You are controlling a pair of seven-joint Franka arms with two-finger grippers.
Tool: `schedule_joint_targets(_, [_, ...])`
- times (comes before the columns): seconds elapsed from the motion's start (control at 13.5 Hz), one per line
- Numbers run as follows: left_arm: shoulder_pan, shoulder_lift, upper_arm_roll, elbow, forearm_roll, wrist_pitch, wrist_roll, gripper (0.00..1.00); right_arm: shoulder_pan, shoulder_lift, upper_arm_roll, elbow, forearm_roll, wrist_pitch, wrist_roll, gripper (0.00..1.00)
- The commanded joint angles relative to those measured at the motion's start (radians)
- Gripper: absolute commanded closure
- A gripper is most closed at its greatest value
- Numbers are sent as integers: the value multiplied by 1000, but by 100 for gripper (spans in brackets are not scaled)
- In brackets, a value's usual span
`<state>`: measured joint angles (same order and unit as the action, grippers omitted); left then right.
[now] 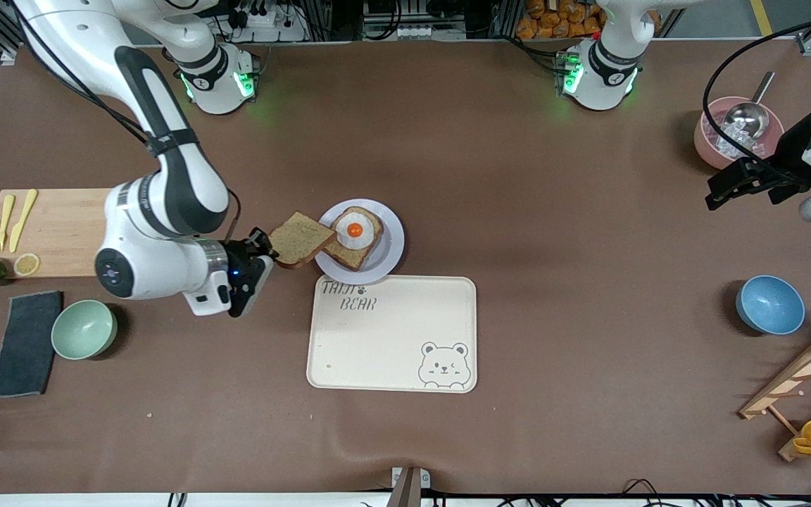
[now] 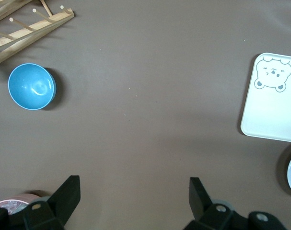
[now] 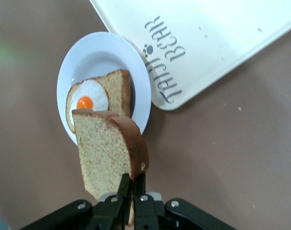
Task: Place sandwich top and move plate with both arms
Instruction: 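Lay the bread slice on the egg slice and open the right gripper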
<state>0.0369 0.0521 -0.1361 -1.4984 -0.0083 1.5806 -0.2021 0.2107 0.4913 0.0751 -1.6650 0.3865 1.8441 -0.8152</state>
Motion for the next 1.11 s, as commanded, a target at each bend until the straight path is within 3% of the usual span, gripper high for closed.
schedule_joint_targets(0.0, [5, 2, -5, 14, 7, -7, -10, 0, 58, 18, -12, 13, 14, 36, 48, 100])
schedule_joint_targets(0.74, [5, 2, -5, 12, 7, -7, -10, 0, 159, 56, -14, 8, 8, 89, 122, 100])
schedule_joint_targets(0.81, [5, 2, -5, 12, 7, -8, -10, 0, 168, 64, -14, 8, 3, 102, 122, 72])
schedule_joint_targets(0.89, [5, 2, -5, 12, 7, -7, -10, 0, 170, 67, -14, 7, 2, 121, 123, 1])
schedule_joint_targets(1.04, [5, 2, -5, 12, 5, -8, -10, 0, 167, 66, -15, -1, 2, 121, 125, 0])
